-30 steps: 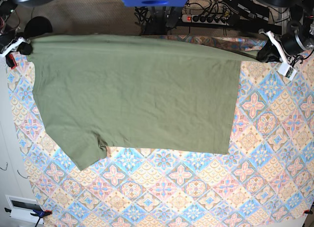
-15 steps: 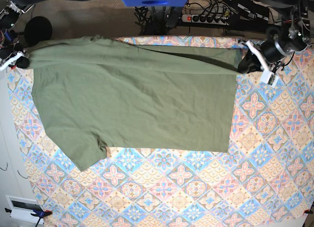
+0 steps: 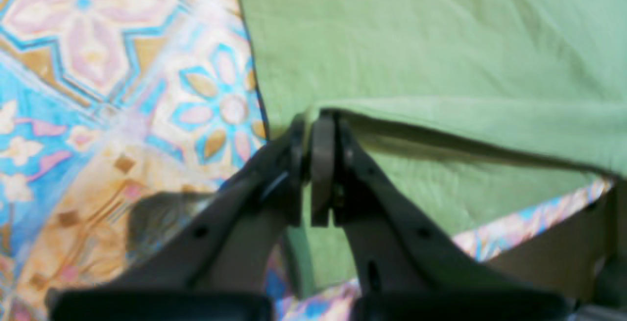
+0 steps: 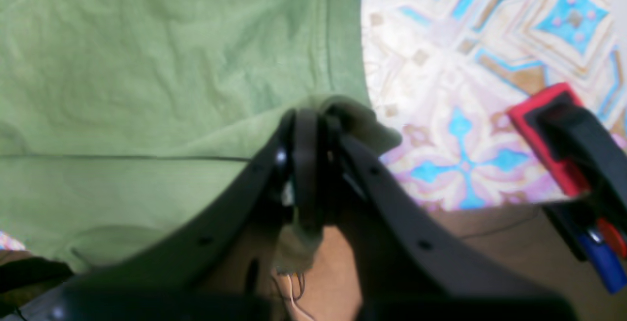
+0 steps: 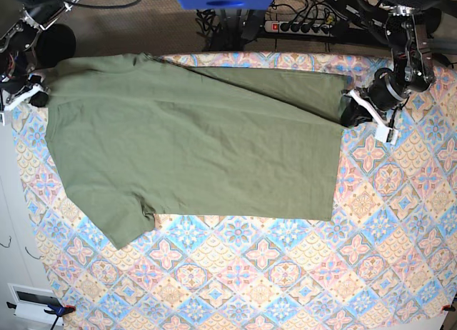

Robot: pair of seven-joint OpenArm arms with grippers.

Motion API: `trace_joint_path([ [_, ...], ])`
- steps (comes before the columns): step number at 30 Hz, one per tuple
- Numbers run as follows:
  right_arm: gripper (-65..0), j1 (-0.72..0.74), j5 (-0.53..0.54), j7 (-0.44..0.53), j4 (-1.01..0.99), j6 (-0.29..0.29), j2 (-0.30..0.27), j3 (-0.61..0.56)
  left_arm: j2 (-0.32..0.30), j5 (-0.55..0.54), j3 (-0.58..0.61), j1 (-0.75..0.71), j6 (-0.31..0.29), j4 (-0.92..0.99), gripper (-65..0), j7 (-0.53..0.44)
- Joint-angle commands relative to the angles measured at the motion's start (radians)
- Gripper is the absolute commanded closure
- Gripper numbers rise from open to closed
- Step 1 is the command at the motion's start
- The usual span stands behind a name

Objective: Layout the t-shirt on the table in an organized manner, then fold the t-shirt properly
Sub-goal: 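Lower the stretched t-shirt flat onto the table with both grippers, then release the t-shirt with the right gripper and raise it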

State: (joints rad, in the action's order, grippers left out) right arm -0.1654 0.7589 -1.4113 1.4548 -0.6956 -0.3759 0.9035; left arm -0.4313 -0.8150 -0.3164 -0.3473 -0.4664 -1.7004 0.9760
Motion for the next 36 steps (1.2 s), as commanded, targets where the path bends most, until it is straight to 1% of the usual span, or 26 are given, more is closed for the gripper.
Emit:
trace_joint_path([
  [1,-1.1,0.007,0.012,0.015,0.014,0.000,-0.025,0.007,-0.010,-0.017,-0.002,0.012,-0.004,-0.002,0.0,-0.019],
  [4,-1.1,0.033,0.011,0.015,-0.013,0.001,-0.019,0.007,-0.002,0.007,0.007,0.026,-0.004,0.047,0.0,-0.019],
  [8,-1.7,0.045,0.011,0.015,-0.058,0.001,-0.019,0.007,0.007,0.075,0.089,0.050,-0.002,0.079,-0.7,-0.016],
  [11,-7.5,0.046,0.011,0.015,-0.052,0.001,-0.019,0.007,0.007,0.082,0.116,0.046,-0.002,0.075,-9.8,-0.018],
  [14,-16.7,0.046,0.011,0.015,-0.050,0.001,-0.019,0.007,0.010,0.082,0.116,0.047,-0.002,0.075,-19.2,-0.015],
  [15,-19.7,0.046,0.011,0.015,-0.050,0.001,-0.019,0.007,0.012,0.082,0.116,0.047,-0.002,0.075,-21.8,-0.015],
  [17,-22.9,0.043,0.014,0.015,-0.049,0.001,-0.019,0.013,0.012,0.082,0.110,0.046,-0.002,0.075,-25.0,-0.015],
  [20,-23.3,0.039,0.015,0.015,-0.026,0.001,-0.019,0.016,0.009,0.081,0.109,0.046,-0.002,0.075,-25.7,-0.018],
  [26,-23.6,-0.079,0.015,0.015,0.088,0.000,-0.019,0.099,0.009,0.081,0.109,0.018,-0.001,-0.008,-25.7,-0.019],
  [31,-23.6,-0.162,0.017,0.015,0.134,-0.003,-0.018,0.099,0.012,0.081,0.109,0.026,-0.001,-0.011,-25.7,-0.019],
  [33,-23.5,-0.190,0.038,0.015,0.133,-0.003,-0.007,0.098,0.013,0.081,0.109,0.026,-0.001,-0.011,-25.7,-0.019],
  [36,-23.4,-0.214,0.100,0.015,0.133,-0.003,0.004,0.085,0.015,0.081,0.109,0.026,-0.001,-0.011,-25.7,-0.019],
])
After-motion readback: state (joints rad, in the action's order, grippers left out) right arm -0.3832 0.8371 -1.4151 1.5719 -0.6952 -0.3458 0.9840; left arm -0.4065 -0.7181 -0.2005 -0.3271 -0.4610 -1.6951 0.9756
